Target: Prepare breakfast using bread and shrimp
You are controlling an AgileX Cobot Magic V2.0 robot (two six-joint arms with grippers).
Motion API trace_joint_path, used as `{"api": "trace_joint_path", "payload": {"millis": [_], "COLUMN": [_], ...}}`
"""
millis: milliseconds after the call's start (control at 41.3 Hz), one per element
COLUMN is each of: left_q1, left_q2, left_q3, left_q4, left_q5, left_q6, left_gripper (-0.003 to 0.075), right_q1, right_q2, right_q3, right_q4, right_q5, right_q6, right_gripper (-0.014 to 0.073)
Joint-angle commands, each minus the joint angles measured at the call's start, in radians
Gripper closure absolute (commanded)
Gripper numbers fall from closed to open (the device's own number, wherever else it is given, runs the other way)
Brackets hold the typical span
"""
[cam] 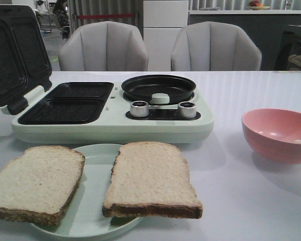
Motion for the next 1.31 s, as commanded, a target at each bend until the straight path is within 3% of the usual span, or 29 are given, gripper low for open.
{"api": "trace_joint_path", "payload": {"millis": [0, 97, 484, 557, 750, 871, 992, 1283], "left_q1": [-0.006, -0.006, -0.006, -0.006, -0.006, -0.006, -0.006, -0.006], "left_q2": [0.055, 0.092, 0.184, 0.187, 0.189, 0.193, 0.211, 0.339], "left_q3": [-0.034, -0.032, -0.022, -0.012, 0.011, 0.018, 0.018, 0.018], "left_q4": [-0.007, -0.02, -0.021, -0.021, -0.021, -0.021, -0.055, -0.269], "left_q5": [-0.023, 0.042, 0.052, 0.052, 0.052, 0.052, 0.053, 0.135], "left_q6": [0.0, 0.0, 0.005, 0.008, 0.028, 0.043, 0.065, 0.213], "left_gripper": [0.062, 0.062, 0.0613, 0.0572, 0.0296, 0.0245, 0.0244, 0.0245], "right_q1": [0.0, 0.0, 0.0, 0.0, 0.0, 0.0, 0.0, 0.0], "right_q2": [0.059, 0.114, 0.251, 0.251, 0.251, 0.251, 0.252, 0.252], "right_q3": [-0.037, -0.036, -0.035, -0.035, -0.034, -0.029, -0.026, -0.026], "right_q4": [-0.002, -0.007, -0.028, -0.026, -0.025, -0.025, -0.025, -0.025], "right_q5": [-0.05, -0.031, 0.022, 0.015, 0.003, -0.002, -0.004, -0.012], "right_q6": [-0.001, -0.001, -0.001, -0.001, 0.001, 0.007, 0.007, 0.007], "right_gripper": [0.0625, 0.0625, 0.0605, 0.0536, 0.0205, 0.0039, -0.0021, -0.0021]}}
